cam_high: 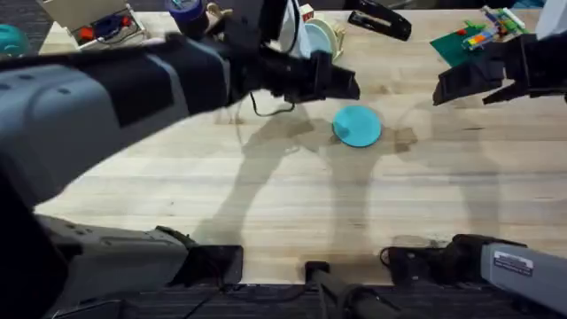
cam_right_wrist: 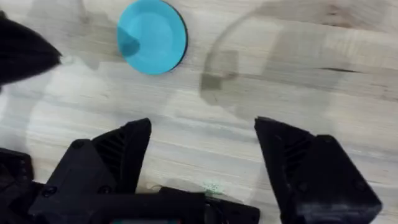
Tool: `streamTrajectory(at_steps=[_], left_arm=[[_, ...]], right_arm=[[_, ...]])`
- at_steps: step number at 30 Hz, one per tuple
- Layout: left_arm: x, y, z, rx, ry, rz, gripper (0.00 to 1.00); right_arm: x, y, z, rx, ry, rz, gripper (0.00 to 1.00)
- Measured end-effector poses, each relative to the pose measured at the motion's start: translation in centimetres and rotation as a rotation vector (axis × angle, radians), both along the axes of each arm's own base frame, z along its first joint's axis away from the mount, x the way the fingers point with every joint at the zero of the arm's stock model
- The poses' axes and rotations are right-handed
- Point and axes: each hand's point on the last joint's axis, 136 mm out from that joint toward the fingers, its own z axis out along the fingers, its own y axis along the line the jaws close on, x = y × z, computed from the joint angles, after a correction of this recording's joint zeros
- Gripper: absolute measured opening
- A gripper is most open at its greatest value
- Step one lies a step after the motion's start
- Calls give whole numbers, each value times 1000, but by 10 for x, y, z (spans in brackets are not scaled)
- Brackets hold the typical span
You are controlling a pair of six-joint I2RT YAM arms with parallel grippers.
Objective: Pick up the plates from the table one by one and place each into a slot on the dish rack.
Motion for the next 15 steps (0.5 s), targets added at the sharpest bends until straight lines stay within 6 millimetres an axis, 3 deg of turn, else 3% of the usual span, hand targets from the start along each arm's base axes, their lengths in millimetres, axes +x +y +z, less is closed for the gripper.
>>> streamTrajectory(at_steps=[7, 15], left_arm=[[-12, 3, -26, -9, 40, 2, 42], [-7, -8, -56, -1, 89, -9, 43]], right_arm=[[0, 0, 0, 0, -1, 0, 996], [0, 0, 0, 0, -1, 0, 996]])
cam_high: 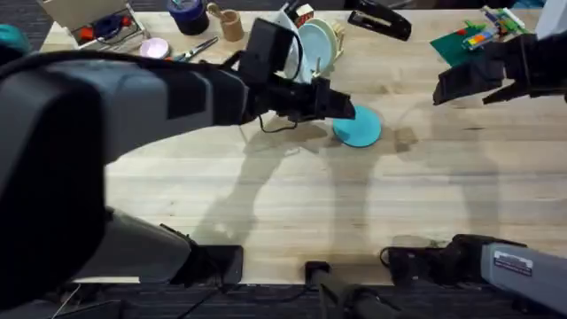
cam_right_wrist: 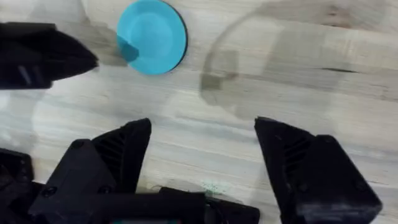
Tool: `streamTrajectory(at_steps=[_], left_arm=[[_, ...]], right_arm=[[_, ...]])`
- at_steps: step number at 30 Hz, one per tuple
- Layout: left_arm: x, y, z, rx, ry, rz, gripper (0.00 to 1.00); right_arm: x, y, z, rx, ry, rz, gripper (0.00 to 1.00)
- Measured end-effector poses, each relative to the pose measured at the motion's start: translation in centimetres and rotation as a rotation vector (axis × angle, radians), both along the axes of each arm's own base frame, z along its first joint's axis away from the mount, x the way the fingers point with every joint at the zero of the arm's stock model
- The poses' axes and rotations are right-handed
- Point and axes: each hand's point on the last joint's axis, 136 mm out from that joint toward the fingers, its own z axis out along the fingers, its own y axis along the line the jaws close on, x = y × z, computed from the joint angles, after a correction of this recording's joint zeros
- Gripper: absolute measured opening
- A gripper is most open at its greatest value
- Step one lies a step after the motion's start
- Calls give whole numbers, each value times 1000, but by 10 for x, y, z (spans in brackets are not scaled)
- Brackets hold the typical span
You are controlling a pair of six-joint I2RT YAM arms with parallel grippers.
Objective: Pick up the plates from the table one by one and place each into a slot on the dish rack.
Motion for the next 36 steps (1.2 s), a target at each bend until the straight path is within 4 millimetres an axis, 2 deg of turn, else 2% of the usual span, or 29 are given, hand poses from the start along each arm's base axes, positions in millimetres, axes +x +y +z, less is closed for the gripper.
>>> streamTrajectory(at_steps=[5, 12, 36], left_arm=[[1, -3, -19, 13, 45, 1, 42], [3, -11, -28, 2, 39, -10, 43], [9, -16, -73, 17, 115, 10, 40]], right_arm=[[0, 0, 0, 0, 0, 0, 996], [0, 0, 0, 0, 0, 0, 995], [0, 0, 0, 0, 0, 0, 996]])
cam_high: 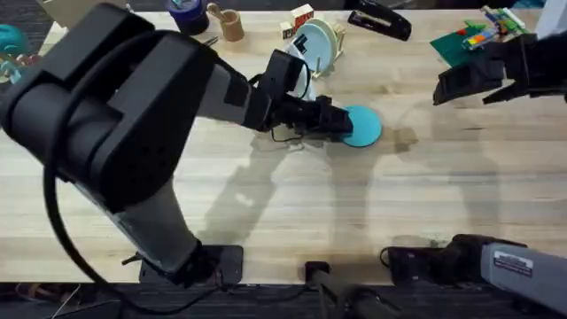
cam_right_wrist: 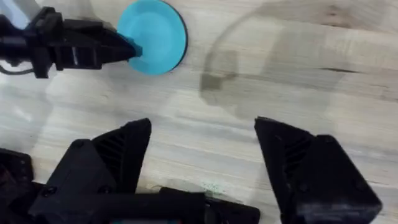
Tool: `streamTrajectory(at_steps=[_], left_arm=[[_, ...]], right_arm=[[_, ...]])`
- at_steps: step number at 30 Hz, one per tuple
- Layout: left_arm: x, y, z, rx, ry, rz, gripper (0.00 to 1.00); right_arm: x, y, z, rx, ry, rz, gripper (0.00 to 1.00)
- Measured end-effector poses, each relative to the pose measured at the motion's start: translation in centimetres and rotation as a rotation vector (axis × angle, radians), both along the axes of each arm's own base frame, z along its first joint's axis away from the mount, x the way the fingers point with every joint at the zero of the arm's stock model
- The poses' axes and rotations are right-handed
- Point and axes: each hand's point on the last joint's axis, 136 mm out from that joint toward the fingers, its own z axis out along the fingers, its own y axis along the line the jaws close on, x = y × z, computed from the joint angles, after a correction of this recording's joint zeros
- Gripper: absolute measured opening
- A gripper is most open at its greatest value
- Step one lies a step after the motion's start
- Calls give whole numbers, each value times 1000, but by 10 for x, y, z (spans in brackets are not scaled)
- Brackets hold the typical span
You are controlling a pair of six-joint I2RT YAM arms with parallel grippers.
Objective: Pick up the plates from the table one by one and place each into a slot on the dish rack.
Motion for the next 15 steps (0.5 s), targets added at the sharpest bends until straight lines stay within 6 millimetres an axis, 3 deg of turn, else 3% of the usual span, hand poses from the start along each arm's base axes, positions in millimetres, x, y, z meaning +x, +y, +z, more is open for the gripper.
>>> streamTrajectory(at_steps=[15], left_arm=[[1, -2, -6, -21, 70, 17, 41]], right_arm=[[0, 0, 0, 0, 0, 0, 996]])
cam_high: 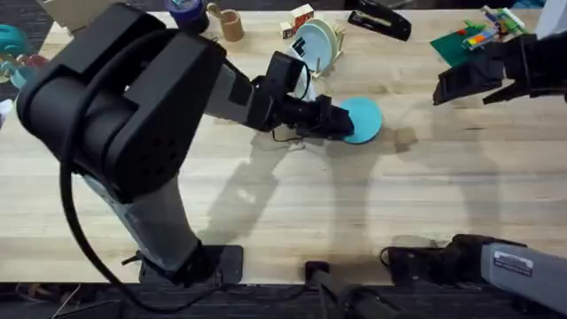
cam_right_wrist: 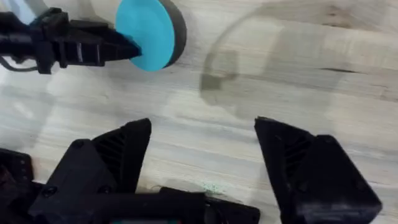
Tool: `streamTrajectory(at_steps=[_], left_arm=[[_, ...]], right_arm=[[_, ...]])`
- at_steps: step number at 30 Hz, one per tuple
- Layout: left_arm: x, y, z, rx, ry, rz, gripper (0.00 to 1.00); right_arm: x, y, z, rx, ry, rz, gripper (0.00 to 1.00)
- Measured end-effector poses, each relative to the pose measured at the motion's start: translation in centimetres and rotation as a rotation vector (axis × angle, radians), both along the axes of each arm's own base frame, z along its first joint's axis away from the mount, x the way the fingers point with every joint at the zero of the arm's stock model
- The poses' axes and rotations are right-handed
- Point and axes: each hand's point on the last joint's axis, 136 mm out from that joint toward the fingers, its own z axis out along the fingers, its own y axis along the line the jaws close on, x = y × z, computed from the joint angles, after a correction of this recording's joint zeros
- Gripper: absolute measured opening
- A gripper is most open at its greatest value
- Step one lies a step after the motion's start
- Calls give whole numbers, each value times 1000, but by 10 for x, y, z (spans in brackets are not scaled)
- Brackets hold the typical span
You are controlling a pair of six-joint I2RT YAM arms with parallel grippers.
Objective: Pick up the plates from the table one by one and place each into a slot on the dish rack.
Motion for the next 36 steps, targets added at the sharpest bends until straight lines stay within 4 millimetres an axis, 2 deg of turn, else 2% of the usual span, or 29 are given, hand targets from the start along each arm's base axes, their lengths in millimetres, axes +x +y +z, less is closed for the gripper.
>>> streamTrajectory(at_steps=[11, 15, 22, 36], left_arm=[[0, 0, 0, 0, 6, 4, 41], [0, 0, 0, -1, 5, 4, 41], [0, 0, 0, 0, 8, 6, 40], [0, 0, 0, 0, 8, 6, 40]], right_arm=[[1, 3, 1, 17, -4, 5, 996], [7, 4, 0, 27, -29, 9, 996], [14, 13, -21, 83, -41, 29, 996], [26, 23, -44, 159, -4, 45, 996]])
